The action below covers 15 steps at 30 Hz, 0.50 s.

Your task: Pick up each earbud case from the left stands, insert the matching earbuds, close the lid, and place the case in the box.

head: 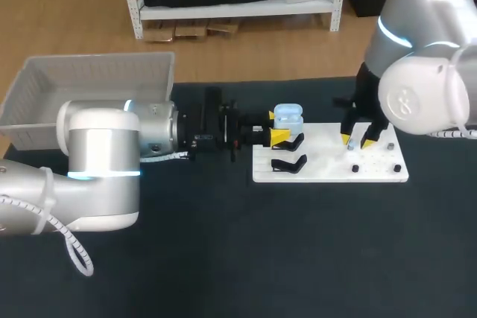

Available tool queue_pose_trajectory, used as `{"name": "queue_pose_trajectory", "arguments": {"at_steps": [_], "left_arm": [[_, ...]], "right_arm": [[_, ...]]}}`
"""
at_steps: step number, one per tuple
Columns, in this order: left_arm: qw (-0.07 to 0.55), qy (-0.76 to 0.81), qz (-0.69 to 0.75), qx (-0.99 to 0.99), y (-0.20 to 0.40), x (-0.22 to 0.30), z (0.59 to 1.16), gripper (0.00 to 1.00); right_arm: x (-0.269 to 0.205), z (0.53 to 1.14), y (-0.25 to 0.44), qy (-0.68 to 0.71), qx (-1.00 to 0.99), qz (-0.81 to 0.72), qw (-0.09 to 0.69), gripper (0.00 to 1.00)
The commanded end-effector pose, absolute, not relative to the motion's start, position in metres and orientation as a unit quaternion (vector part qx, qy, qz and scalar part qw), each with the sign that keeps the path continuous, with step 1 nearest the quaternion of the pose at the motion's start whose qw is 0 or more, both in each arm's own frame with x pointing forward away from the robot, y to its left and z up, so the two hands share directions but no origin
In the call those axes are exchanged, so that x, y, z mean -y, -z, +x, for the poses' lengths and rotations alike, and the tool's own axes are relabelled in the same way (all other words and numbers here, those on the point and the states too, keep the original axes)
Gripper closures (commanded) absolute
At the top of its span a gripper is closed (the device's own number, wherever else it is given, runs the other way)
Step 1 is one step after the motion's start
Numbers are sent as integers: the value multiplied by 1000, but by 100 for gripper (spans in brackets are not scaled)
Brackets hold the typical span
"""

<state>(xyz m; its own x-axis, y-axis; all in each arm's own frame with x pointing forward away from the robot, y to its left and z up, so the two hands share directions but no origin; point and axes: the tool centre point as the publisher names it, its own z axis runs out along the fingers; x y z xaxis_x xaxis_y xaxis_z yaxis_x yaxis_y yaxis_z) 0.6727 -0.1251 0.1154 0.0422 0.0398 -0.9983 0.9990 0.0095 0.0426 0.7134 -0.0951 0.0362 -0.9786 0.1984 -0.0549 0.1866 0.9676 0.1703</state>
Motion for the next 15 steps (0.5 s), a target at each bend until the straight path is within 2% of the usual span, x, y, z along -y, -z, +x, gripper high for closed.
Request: {"name": "queue_pose_trajectory", "arguments": {"at_steps": [1,15], "left_arm": [[505,477,517,-501,-115,125,673,100],[505,477,517,-501,-115,125,673,100]], "right_arm": [[95,716,-34,-77,-992,98,36,68],[96,717,-32,-70,-992,98,33,68]]}}
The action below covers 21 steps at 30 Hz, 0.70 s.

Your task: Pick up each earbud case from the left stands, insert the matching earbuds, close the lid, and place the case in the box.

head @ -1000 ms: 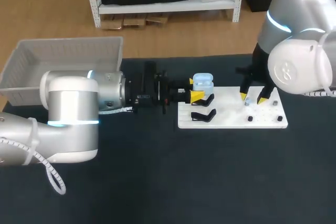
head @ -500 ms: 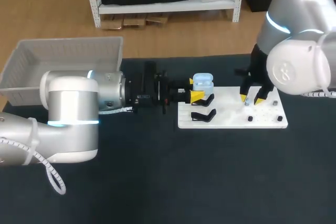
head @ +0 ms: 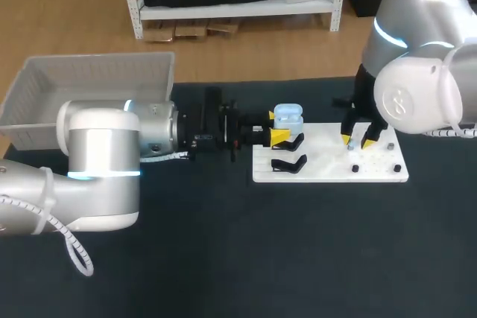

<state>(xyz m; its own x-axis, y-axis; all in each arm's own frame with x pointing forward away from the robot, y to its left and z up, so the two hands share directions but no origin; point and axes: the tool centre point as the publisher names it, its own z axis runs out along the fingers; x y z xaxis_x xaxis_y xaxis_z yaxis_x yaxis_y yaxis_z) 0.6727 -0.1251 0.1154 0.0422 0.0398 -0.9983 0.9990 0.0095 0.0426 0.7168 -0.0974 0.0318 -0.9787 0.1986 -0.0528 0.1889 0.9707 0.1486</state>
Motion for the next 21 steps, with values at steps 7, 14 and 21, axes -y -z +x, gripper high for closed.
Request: {"name": "queue_pose_trajectory", "arguments": {"at_steps": [7,14,21], "left_arm": [[505,477,517,-501,-115,125,673,100],[505,477,517,-501,-115,125,673,100],[505,477,517,-501,-115,125,673,100]], "right_arm": [[96,718,-30,-66,-992,98,30,69],[95,719,-28,-64,-993,99,28,74],[96,718,-28,-62,-993,99,27,100]]}}
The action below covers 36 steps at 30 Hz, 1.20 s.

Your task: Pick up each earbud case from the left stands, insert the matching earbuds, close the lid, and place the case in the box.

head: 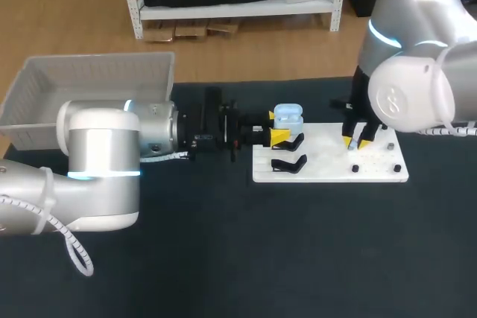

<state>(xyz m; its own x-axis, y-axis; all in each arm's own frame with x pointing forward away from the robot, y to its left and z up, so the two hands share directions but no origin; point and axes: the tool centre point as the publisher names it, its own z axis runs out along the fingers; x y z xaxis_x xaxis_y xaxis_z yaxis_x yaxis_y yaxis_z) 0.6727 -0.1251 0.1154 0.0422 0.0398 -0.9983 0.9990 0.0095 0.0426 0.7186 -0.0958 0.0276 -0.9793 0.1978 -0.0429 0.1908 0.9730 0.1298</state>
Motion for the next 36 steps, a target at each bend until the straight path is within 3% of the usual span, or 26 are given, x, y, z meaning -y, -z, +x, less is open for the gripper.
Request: {"name": "queue_pose_trajectory", "arguments": {"at_steps": [1,13,25,36], "left_arm": [[505,477,517,-501,-115,125,673,100],[505,477,517,-501,-115,125,673,100],[505,477,517,-501,-115,125,673,100],[505,477,517,-501,-115,125,673,100]], "right_arm": [[96,718,-29,-62,-993,99,27,100],[104,707,-61,-61,-993,94,37,100],[96,678,-178,-84,-992,-8,88,100],[82,655,-214,-91,-991,-86,43,100]]}}
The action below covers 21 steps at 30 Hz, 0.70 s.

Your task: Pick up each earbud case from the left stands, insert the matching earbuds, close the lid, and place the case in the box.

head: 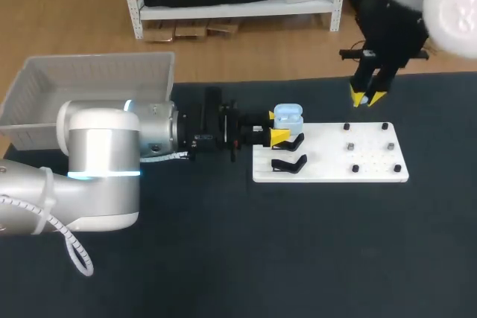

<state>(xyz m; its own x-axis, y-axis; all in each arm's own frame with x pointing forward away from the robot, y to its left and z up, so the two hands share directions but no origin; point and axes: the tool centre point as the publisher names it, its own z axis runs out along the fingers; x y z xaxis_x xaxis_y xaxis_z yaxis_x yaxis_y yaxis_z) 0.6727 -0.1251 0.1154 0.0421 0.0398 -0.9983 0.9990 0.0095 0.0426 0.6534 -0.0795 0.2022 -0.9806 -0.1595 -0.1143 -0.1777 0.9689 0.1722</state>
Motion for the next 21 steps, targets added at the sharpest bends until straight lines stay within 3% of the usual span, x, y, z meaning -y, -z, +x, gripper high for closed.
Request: {"name": "queue_pose_trajectory", "arguments": {"at_steps": [1,12,21], "left_arm": [[505,477,517,-501,-115,125,673,100],[505,477,517,-501,-115,125,673,100],[505,477,517,-501,-115,125,673,100]], "right_arm": [[82,655,-214,-91,-991,-86,43,100],[82,655,-214,-91,-991,-86,43,100],[44,634,-221,-77,-956,-281,34,100]]}}
